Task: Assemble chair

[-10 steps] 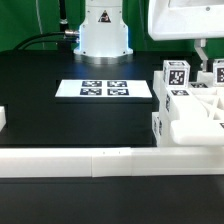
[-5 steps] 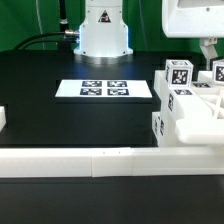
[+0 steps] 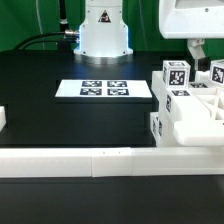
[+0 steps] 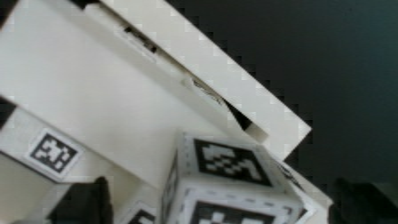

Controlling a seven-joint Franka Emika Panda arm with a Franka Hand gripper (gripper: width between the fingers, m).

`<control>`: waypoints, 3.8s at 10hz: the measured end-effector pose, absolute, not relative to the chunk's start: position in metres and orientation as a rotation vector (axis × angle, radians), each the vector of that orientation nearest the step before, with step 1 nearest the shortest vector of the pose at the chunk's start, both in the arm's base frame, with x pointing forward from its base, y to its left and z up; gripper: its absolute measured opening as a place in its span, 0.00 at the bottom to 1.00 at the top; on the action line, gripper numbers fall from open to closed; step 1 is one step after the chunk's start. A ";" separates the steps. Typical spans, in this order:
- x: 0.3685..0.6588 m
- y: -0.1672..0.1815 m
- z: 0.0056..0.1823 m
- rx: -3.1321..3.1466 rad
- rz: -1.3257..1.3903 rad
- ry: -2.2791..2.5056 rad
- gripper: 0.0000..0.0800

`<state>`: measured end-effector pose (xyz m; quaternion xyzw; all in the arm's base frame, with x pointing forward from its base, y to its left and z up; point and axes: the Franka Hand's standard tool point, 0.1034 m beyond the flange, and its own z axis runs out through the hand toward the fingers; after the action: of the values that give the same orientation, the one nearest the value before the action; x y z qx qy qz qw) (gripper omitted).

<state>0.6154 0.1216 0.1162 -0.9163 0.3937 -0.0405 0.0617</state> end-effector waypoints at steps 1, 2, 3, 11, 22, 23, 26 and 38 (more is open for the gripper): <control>0.616 0.121 0.116 -2.832 -0.131 1.049 0.80; 0.616 0.121 0.116 -2.894 -0.141 0.883 0.80; 0.616 0.122 0.117 -2.942 -0.148 0.727 0.81; 0.623 0.118 0.121 -3.065 -0.174 -0.165 0.81; 0.621 0.116 0.121 -2.911 -0.209 0.836 0.35; 0.621 0.116 0.121 -2.871 -0.207 0.953 0.35; 0.622 0.116 0.121 -2.691 -0.202 1.360 0.35; 0.623 0.114 0.122 -2.852 -0.217 1.017 0.81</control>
Offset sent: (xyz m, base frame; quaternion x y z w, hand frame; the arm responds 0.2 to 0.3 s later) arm 0.0071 0.0107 0.0033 -0.0094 -0.0225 -0.2227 0.9746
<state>0.6235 0.1136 0.1223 -0.9382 0.3346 -0.0715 0.0530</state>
